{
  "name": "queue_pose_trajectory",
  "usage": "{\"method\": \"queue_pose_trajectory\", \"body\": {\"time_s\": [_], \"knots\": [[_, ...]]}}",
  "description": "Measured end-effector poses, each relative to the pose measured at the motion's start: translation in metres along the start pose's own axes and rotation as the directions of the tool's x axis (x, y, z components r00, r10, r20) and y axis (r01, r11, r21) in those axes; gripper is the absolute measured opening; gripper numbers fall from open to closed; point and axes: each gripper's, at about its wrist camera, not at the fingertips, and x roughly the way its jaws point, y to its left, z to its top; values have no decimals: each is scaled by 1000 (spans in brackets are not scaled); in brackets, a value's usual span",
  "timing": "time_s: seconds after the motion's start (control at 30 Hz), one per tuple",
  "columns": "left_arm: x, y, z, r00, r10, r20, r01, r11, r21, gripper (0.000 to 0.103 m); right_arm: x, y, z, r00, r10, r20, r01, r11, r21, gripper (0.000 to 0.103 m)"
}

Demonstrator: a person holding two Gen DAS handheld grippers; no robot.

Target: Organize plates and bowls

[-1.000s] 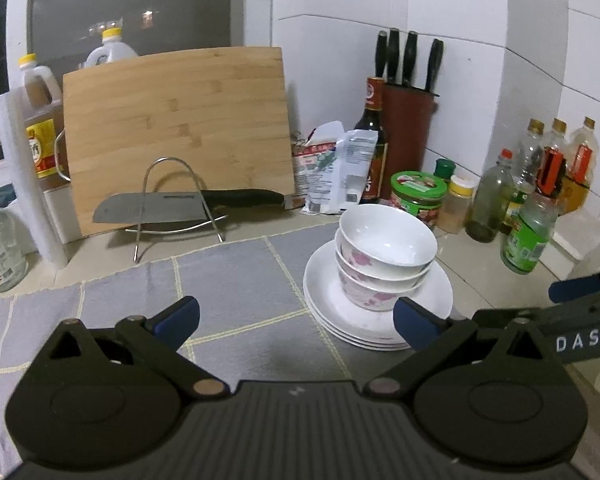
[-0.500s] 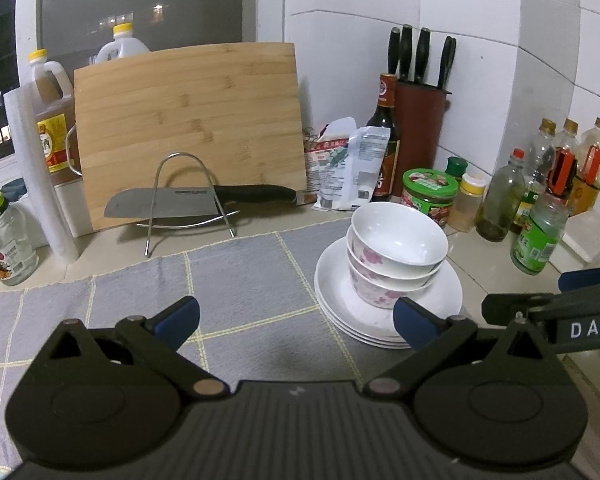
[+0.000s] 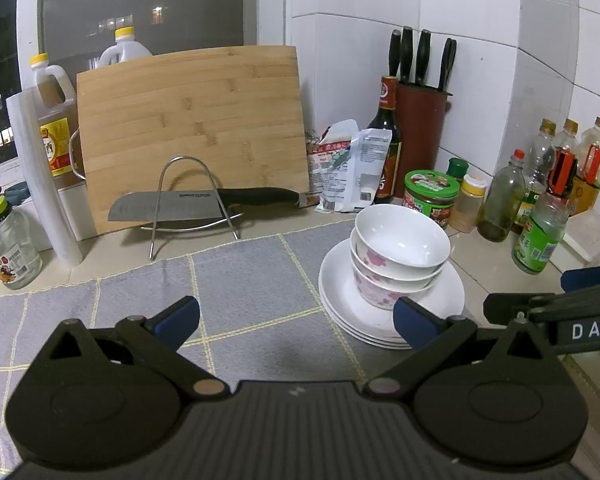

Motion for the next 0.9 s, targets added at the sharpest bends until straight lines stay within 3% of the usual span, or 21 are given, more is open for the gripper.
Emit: {"method": "queue_pose_trajectory", "body": {"time_s": [0.9], "knots": [[3,1,-1,1000,-1,-6,1,1000,7,102,0,-1,1,1000,-13,-2,13,1000,-9,103]]}}
